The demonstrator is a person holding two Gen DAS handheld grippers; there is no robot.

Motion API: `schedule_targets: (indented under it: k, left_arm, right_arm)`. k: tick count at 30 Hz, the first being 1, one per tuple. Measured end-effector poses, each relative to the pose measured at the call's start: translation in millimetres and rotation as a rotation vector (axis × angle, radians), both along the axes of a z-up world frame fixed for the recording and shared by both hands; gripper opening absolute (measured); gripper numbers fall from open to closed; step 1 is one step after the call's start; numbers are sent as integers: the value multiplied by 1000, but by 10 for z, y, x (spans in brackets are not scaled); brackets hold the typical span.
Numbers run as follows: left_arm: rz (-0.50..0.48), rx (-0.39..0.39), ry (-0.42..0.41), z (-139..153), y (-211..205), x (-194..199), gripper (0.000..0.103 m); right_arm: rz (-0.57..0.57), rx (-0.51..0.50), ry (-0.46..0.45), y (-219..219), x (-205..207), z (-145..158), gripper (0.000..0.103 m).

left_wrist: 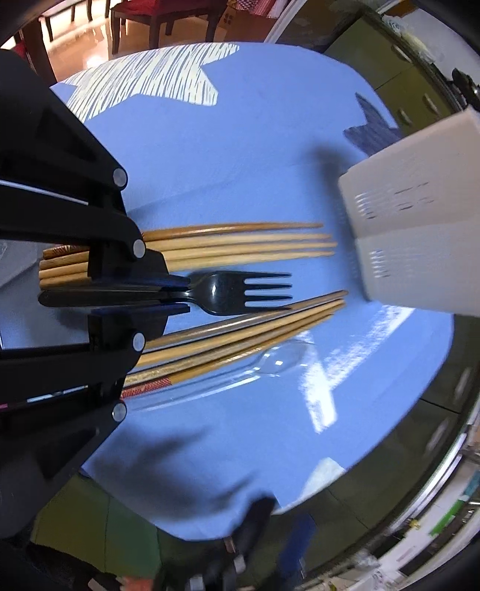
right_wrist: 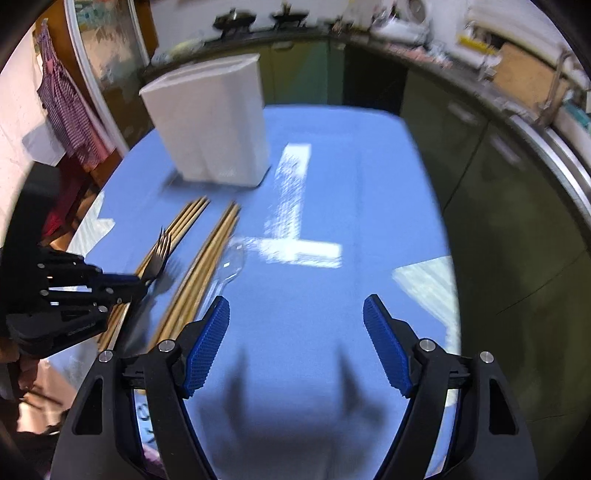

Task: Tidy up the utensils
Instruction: 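Lift the fork with the left tool while the right tool grasps the clear spoon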

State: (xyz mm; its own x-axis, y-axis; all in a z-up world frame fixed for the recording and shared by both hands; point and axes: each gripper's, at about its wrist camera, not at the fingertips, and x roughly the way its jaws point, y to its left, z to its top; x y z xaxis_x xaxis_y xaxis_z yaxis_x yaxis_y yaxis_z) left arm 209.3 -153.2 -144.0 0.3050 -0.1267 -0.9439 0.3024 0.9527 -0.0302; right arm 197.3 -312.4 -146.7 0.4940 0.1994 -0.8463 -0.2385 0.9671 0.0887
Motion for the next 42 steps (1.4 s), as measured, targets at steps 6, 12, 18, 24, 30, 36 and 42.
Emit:
schedule_targets:
  k: [6, 12, 18, 24, 30, 36, 42]
  left_arm:
    - [17, -38, -101, 189, 252, -177, 9]
    - [9, -60, -130, 225, 409, -261, 9]
    - [14, -78, -148, 270, 552, -288, 9]
    - [15, -89, -161, 308, 633, -307, 9]
    - [21, -100, -169, 318, 688, -285, 9]
    - [33, -115, -187, 399, 746, -245, 9]
    - [53, -149, -286, 856, 817, -148, 9]
  right_arm:
    - [45, -10, 205, 360, 318, -237, 51]
    - [32, -29, 311, 610, 497, -425, 27]
    - [29, -34, 358, 801, 562, -513, 23]
    - [-4, -48, 395, 896, 663, -597, 17]
    - [-14, -74, 408, 999, 753, -652, 17]
    - [9, -52, 372, 985, 691, -607, 9]
    - [40, 98, 234, 704, 569, -200, 9]
